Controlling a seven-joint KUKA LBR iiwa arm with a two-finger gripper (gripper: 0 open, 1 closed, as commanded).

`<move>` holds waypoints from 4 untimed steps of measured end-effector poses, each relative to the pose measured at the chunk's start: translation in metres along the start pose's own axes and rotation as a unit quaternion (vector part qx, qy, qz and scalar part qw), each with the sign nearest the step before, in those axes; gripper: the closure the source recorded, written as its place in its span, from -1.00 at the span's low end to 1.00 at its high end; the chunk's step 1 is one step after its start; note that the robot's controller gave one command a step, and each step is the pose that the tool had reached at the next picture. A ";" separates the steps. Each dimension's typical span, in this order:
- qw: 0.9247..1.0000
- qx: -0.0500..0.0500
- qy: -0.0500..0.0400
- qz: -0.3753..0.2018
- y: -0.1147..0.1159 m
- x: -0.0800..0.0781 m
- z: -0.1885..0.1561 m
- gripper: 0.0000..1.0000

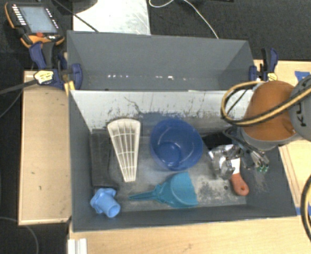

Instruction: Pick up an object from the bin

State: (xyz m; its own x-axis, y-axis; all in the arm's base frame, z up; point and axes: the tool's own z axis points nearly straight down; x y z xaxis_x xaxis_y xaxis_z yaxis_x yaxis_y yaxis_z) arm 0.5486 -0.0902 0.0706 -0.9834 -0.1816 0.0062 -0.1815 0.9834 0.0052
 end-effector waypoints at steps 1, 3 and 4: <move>1.000 0.000 0.000 -0.001 0.000 0.000 0.000 1.00; 1.000 0.000 -0.001 0.011 -0.022 -0.034 -0.001 1.00; 0.994 0.000 -0.003 -0.106 -0.018 -0.036 -0.001 1.00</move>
Offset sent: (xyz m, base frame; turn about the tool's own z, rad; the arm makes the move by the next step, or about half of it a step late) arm 0.0366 -0.0229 -0.0006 -0.0750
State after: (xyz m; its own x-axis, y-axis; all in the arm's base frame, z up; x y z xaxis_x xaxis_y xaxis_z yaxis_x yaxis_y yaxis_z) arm 0.5874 -0.1016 0.0710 -0.9233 -0.3841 -0.0015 -0.3841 0.9233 0.0061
